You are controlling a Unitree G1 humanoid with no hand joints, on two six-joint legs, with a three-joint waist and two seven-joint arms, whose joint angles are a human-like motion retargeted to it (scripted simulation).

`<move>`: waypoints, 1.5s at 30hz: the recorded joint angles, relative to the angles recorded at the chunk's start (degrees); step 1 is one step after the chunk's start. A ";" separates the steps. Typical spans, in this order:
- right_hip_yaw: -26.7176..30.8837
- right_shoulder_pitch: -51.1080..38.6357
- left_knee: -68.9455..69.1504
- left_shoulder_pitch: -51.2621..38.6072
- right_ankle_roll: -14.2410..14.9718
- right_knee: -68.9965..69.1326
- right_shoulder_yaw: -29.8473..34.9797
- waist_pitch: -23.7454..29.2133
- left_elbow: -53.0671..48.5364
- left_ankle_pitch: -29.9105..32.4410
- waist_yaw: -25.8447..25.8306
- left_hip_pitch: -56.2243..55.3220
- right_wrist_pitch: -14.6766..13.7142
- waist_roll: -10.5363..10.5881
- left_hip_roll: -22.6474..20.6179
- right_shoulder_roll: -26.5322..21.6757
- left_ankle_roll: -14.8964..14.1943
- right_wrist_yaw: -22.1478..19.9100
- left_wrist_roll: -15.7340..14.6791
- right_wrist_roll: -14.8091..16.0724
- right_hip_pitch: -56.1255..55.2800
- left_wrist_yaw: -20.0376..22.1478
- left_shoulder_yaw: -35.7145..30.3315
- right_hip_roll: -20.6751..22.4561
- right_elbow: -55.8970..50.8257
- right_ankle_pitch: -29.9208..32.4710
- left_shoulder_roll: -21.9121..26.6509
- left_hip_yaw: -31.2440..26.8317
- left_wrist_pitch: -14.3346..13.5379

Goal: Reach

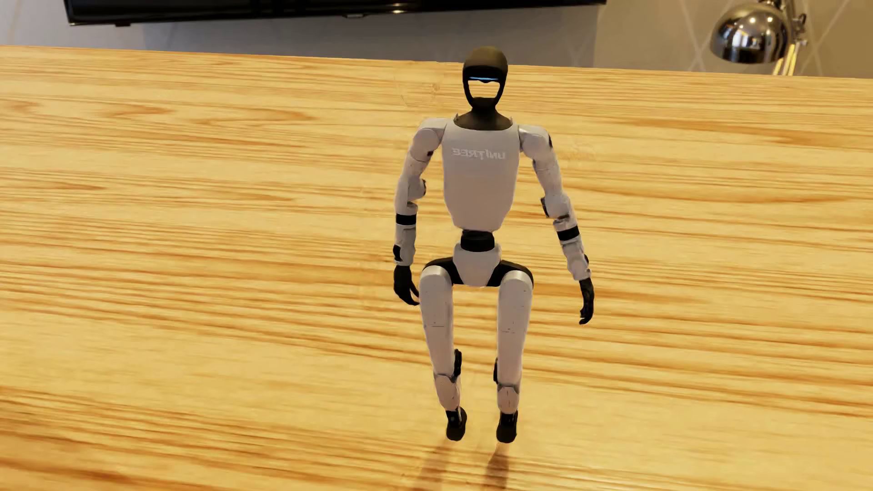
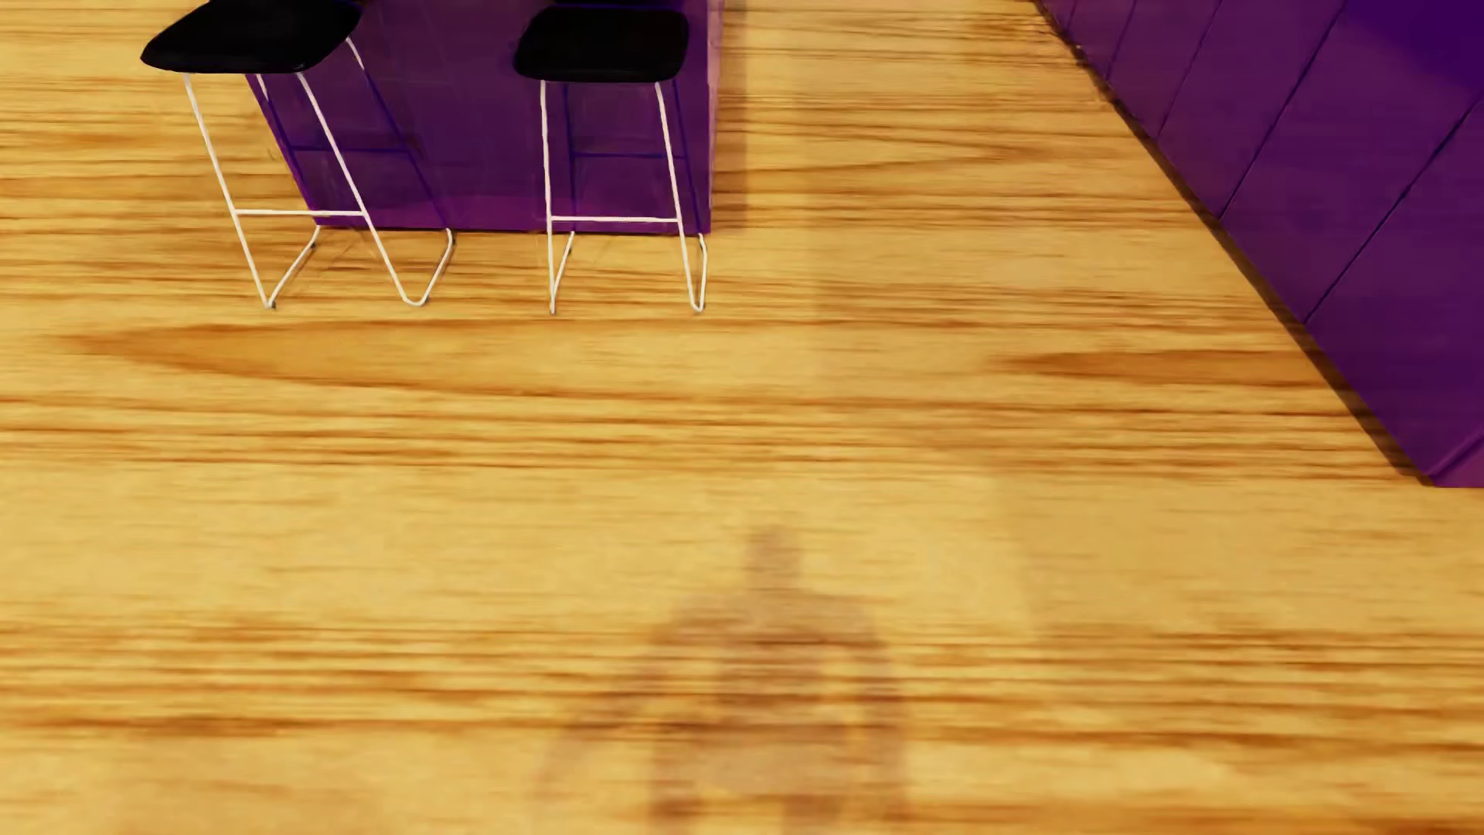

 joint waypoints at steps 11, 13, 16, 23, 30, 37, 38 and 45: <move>0.00 -2.86 0.08 -35.17 0.00 -1.50 4.49 1.09 -8.80 2.71 -6.70 -3.29 0.00 2.99 -0.59 -3.88 0.00 0.00 0.00 0.00 -1.29 0.00 -55.10 -0.01 -0.16 2.76 13.28 0.00 0.00; 0.00 -4.19 -0.18 -47.21 0.00 -1.44 4.17 1.25 -6.40 3.71 -8.76 -3.23 0.00 4.32 -0.44 -5.58 0.00 0.00 0.00 0.00 -1.64 0.00 -55.10 0.03 -0.67 3.14 19.30 0.00 0.00; 0.00 -5.50 -0.88 -64.35 0.00 -1.85 3.67 1.27 -3.23 4.99 -9.79 -2.74 0.00 6.81 -0.32 -8.08 0.00 0.00 0.00 0.00 -2.18 0.00 -55.10 -0.01 -1.00 3.58 26.66 0.00 0.00; 0.00 -5.97 -10.69 -93.05 0.00 -2.51 4.28 1.19 8.36 2.04 -9.48 -2.50 0.00 11.55 -0.63 -12.42 0.00 0.00 0.00 0.00 -3.13 0.00 -55.10 -0.40 -0.45 3.00 35.56 0.00 0.00; 0.00 -3.95 -11.49 -86.77 0.00 -2.28 3.21 0.70 7.26 1.88 -9.43 -1.80 0.00 12.48 -0.53 -13.11 0.00 0.00 0.00 0.00 -3.32 0.00 -55.10 -0.53 -0.67 2.21 36.71 0.00 0.00; 0.00 -4.04 -11.59 -86.36 0.00 -3.18 2.65 0.33 7.03 1.36 -9.76 -1.70 0.00 12.22 -0.43 -13.20 0.00 0.00 0.00 0.00 -3.01 0.00 -55.10 -0.41 -0.54 2.90 36.65 0.00 0.00; 0.00 -4.24 -11.55 -86.43 0.00 -3.14 2.58 0.32 6.93 1.50 -9.81 -1.78 0.00 12.25 -0.42 -13.23 0.00 0.00 0.00 0.00 -3.04 0.00 -55.10 -0.38 -0.58 2.87 36.74 0.00 0.00; 0.00 -4.58 -11.65 -86.46 0.00 -3.07 2.60 0.15 6.91 1.48 -9.45 -1.23 0.00 12.30 -0.29 -13.25 0.00 0.00 0.00 0.00 -2.60 0.00 -55.10 -0.27 -0.88 2.53 36.83 0.00 0.00</move>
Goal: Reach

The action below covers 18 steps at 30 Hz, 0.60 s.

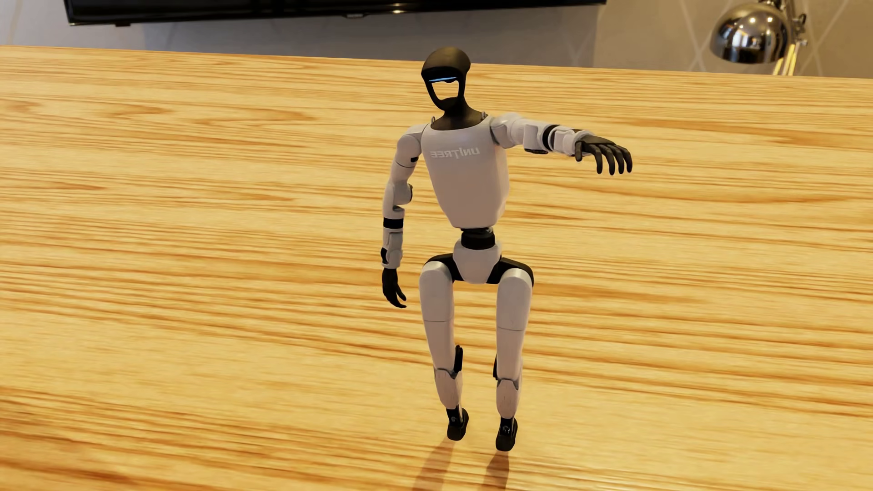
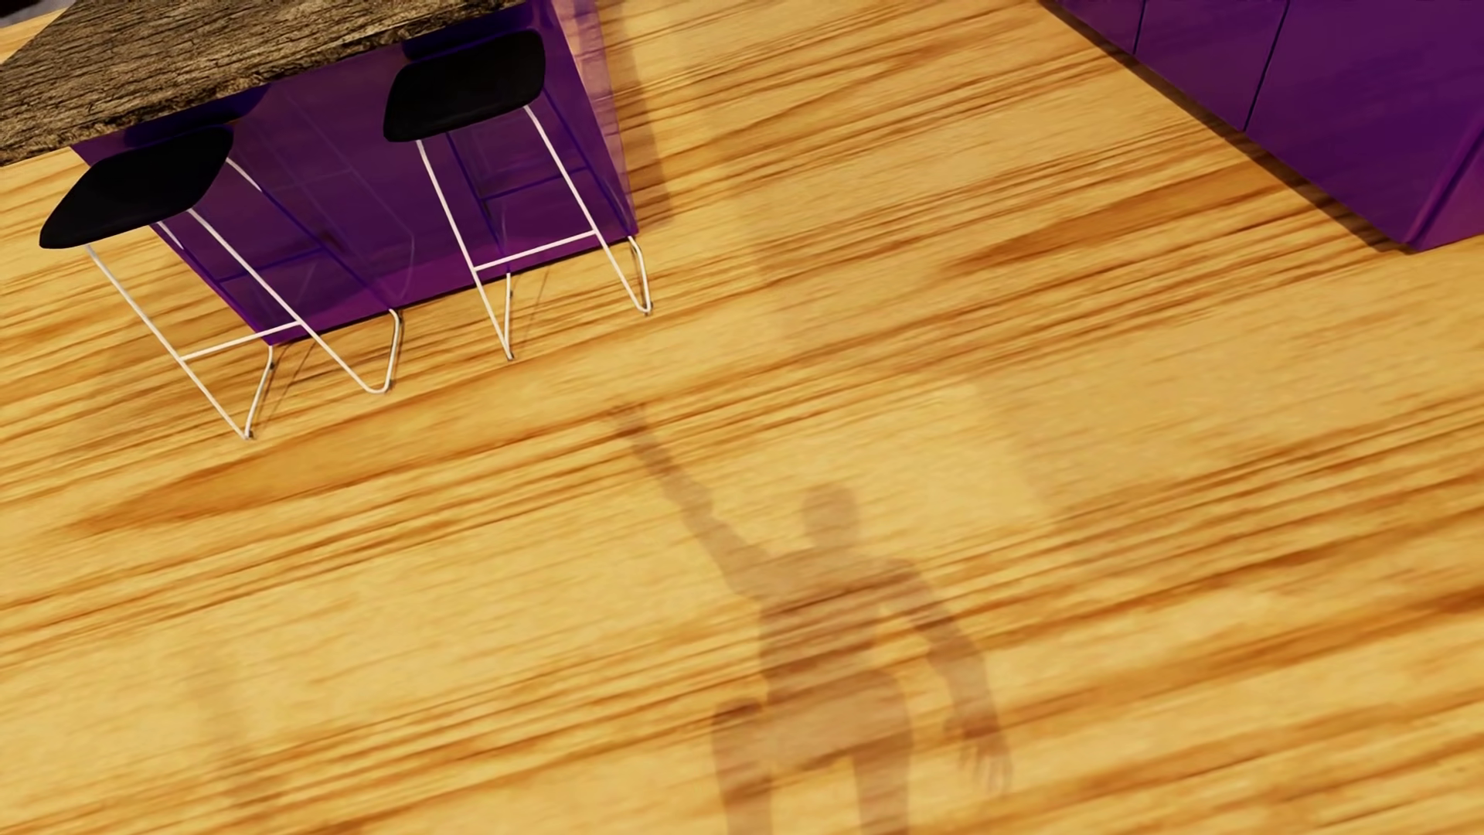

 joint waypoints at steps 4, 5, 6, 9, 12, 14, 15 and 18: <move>0.00 0.60 0.02 0.08 0.00 0.58 0.46 -0.09 0.02 -0.01 -0.17 0.15 0.00 -0.27 -0.01 0.00 0.00 0.00 0.00 0.00 -0.01 0.00 0.00 -0.05 -0.10 -0.53 0.28 0.00 0.00; 0.00 0.80 0.09 0.07 0.00 0.68 0.22 0.01 -0.07 -0.12 -0.38 0.24 0.00 -0.32 -0.05 -0.04 0.00 0.00 0.00 0.00 0.08 0.00 0.00 -0.06 -0.12 -0.61 0.32 0.00 0.00; 0.00 0.91 0.08 0.03 0.00 0.67 0.52 -0.04 -0.06 -0.21 -0.50 0.28 0.00 -0.37 0.01 -0.08 0.00 0.00 0.00 0.00 0.13 0.00 0.00 0.01 0.00 -0.63 0.36 0.00 0.00; 0.00 1.41 0.10 -0.11 0.00 0.77 0.53 -0.13 -0.04 -0.36 -0.61 0.30 0.00 -0.47 0.02 -0.15 0.00 0.00 0.00 0.00 0.13 0.00 0.00 0.05 0.22 -0.71 0.34 0.00 0.00; 0.00 1.54 0.08 -0.11 0.00 0.67 0.81 -0.21 0.06 -0.43 -0.44 0.34 0.00 -0.58 0.04 -0.13 0.00 0.00 0.00 0.00 0.15 0.00 0.00 0.09 0.36 -0.69 0.39 0.00 0.00; 0.00 1.46 0.01 -0.30 0.00 0.59 0.76 -0.27 0.11 -0.41 -0.31 0.38 0.00 -0.55 0.04 -0.17 0.00 0.00 0.00 0.00 0.16 0.00 0.00 0.09 0.26 -0.66 0.53 0.00 0.00; 0.00 1.42 -0.03 -0.38 0.00 0.61 0.45 -0.27 -0.03 -0.42 -0.25 0.45 0.00 -0.51 0.02 -0.15 0.00 0.00 0.00 0.00 0.18 0.00 0.00 0.08 0.28 -0.72 0.54 0.00 0.00; 0.00 0.88 -0.08 -0.39 0.00 0.64 2.06 -0.28 -0.08 -0.36 -0.06 0.55 0.00 -0.44 0.01 -0.24 0.00 0.00 0.00 0.00 0.22 0.00 0.00 0.07 0.40 -0.80 0.60 0.00 0.00</move>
